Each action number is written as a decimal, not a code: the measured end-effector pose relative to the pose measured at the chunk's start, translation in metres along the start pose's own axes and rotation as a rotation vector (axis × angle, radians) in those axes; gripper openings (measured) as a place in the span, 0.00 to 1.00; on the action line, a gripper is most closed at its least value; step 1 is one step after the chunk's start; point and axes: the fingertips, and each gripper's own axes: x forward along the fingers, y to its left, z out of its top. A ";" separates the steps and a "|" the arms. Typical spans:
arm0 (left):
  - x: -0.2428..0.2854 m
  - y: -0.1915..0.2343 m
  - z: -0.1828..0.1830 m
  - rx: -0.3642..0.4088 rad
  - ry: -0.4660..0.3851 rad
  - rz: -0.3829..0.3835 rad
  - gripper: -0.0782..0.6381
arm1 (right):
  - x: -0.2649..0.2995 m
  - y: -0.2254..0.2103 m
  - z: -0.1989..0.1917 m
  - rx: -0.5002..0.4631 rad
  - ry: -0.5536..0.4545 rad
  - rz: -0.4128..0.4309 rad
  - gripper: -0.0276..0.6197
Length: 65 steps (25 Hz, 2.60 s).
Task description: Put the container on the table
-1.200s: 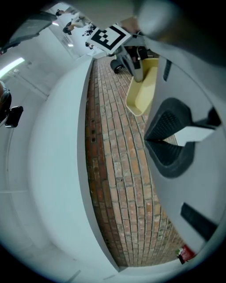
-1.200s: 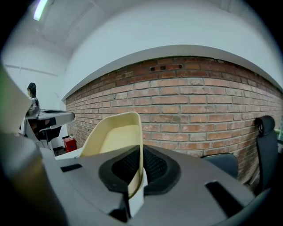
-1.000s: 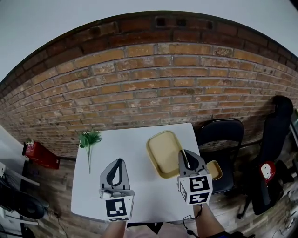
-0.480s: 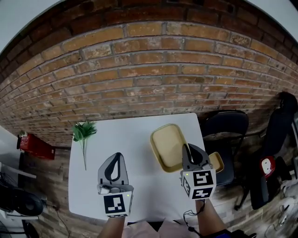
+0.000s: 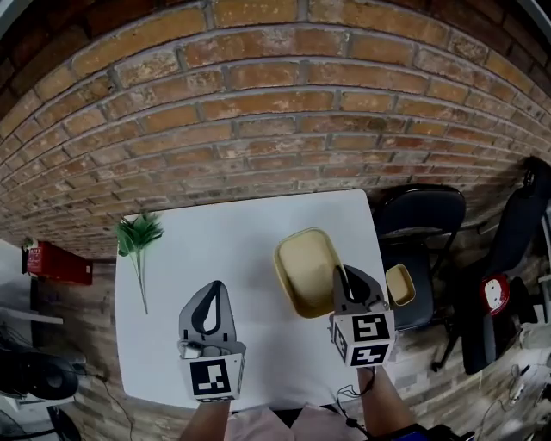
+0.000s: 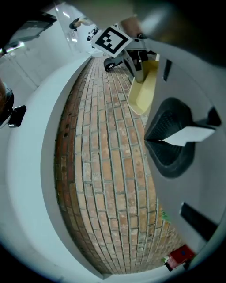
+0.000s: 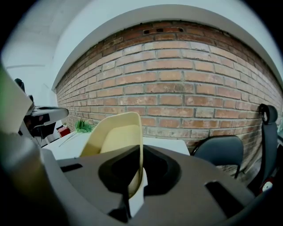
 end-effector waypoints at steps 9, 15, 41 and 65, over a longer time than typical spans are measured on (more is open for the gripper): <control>0.017 0.003 -0.032 0.020 0.074 -0.025 0.12 | 0.023 -0.001 -0.040 0.016 0.099 -0.007 0.05; 0.026 0.006 -0.046 -0.006 0.085 -0.029 0.12 | 0.037 0.001 -0.061 0.024 0.148 -0.008 0.06; 0.041 0.012 -0.080 -0.016 0.156 -0.058 0.12 | 0.065 0.004 -0.115 0.035 0.271 -0.012 0.10; -0.041 0.015 0.076 0.013 -0.156 0.048 0.12 | -0.058 0.062 0.066 -0.061 -0.215 0.100 0.05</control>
